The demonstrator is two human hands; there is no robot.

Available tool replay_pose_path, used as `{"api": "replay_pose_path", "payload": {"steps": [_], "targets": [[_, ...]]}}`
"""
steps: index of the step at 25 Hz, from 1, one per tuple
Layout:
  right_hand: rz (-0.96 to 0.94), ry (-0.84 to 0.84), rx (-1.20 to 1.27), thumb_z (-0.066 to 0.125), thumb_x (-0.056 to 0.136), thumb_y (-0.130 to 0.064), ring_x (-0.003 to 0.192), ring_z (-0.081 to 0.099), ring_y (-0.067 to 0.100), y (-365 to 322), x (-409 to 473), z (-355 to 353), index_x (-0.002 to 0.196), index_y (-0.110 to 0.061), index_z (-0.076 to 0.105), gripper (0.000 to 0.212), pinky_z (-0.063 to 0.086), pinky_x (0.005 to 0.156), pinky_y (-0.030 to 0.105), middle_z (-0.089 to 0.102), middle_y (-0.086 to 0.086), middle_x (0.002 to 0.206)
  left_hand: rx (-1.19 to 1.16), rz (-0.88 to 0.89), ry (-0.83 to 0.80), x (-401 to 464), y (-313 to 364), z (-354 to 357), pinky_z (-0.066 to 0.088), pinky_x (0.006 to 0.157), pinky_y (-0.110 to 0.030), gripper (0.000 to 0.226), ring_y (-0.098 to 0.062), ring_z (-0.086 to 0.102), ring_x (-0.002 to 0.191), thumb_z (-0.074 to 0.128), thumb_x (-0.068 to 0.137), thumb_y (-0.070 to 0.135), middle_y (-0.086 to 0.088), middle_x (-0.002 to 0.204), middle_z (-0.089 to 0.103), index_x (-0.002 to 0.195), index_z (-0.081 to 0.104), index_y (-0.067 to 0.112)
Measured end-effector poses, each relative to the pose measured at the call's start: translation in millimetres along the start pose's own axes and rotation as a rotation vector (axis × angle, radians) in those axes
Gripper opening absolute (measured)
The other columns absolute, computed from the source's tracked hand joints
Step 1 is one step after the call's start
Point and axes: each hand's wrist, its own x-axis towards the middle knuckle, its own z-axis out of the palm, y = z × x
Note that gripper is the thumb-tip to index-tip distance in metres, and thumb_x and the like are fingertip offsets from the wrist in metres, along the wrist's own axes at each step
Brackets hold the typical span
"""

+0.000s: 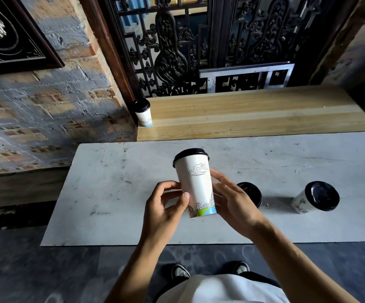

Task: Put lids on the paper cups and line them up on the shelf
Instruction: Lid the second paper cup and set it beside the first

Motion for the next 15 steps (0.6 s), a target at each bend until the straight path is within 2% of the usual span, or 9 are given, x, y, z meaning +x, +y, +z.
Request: {"api": "replay_pose_path", "payload": {"steps": [2, 4, 7, 10, 12, 14, 15], "targets": [[0.003, 0.001, 0.001, 0.055, 0.101, -0.021, 0.111, 0.064, 0.037, -1, -2, 2, 0.14, -0.021, 0.061, 0.04, 0.047, 0.101, 0.051, 0.065, 0.028, 0.134, 0.037, 0.01, 0.015, 2, -1, -3, 0.06, 0.085, -0.033, 0.027, -0.016, 0.071, 0.1, 0.073, 0.081, 0.031, 0.001, 0.105, 0.075, 0.105, 0.068, 0.02], [-0.004, -0.022, -0.022, 0.059, 0.098, -0.025, 0.111, 0.064, 0.036, -4, -3, 3, 0.135, -0.012, 0.065, 0.039, 0.048, 0.1, 0.049, 0.066, 0.03, 0.131, 0.129, 0.092, 0.011, 2, -2, -6, 0.061, 0.079, -0.033, 0.027, -0.018, 0.07, 0.092, 0.069, 0.083, 0.01, -0.005, 0.108, 0.069, 0.107, 0.071, 0.022], [-0.015, -0.072, -0.057, 0.06, 0.098, -0.03, 0.111, 0.065, 0.038, -7, -3, 7, 0.129, -0.003, 0.067, 0.042, 0.048, 0.101, 0.051, 0.066, 0.033, 0.129, 0.216, 0.193, -0.019, 3, -2, -7, 0.059, 0.073, -0.025, 0.044, -0.018, 0.068, 0.084, 0.064, 0.084, -0.014, -0.012, 0.105, 0.064, 0.106, 0.075, 0.022], [-0.016, -0.006, -0.001, 0.052, 0.104, -0.025, 0.108, 0.067, 0.034, -6, -1, 7, 0.135, -0.009, 0.064, 0.037, 0.049, 0.098, 0.05, 0.068, 0.028, 0.127, 0.125, 0.133, 0.019, 3, -1, -4, 0.058, 0.075, -0.02, 0.03, -0.017, 0.072, 0.087, 0.063, 0.088, -0.006, -0.01, 0.101, 0.072, 0.104, 0.075, 0.017], [-0.005, -0.011, 0.007, 0.047, 0.106, -0.02, 0.115, 0.068, 0.036, -6, -1, 6, 0.139, -0.02, 0.062, 0.037, 0.049, 0.101, 0.051, 0.071, 0.019, 0.13, 0.108, 0.079, 0.064, 2, 1, 0, 0.056, 0.075, -0.017, 0.014, -0.012, 0.073, 0.086, 0.065, 0.094, 0.002, -0.001, 0.094, 0.076, 0.098, 0.073, 0.012], [0.003, -0.044, -0.023, 0.045, 0.107, -0.015, 0.121, 0.066, 0.042, -7, -2, 4, 0.143, -0.026, 0.057, 0.04, 0.047, 0.106, 0.055, 0.07, 0.02, 0.131, 0.109, 0.053, 0.09, 1, 6, 3, 0.054, 0.072, -0.013, 0.003, -0.004, 0.071, 0.081, 0.068, 0.094, 0.012, 0.005, 0.087, 0.076, 0.093, 0.071, 0.011], [0.002, -0.049, -0.032, 0.045, 0.107, -0.013, 0.12, 0.066, 0.043, -8, -2, 3, 0.144, -0.027, 0.055, 0.041, 0.048, 0.105, 0.055, 0.071, 0.02, 0.13, 0.089, 0.032, 0.089, 1, 7, 3, 0.055, 0.073, -0.014, 0.008, -0.004, 0.071, 0.08, 0.07, 0.091, 0.019, 0.007, 0.087, 0.076, 0.093, 0.07, 0.011]]}}
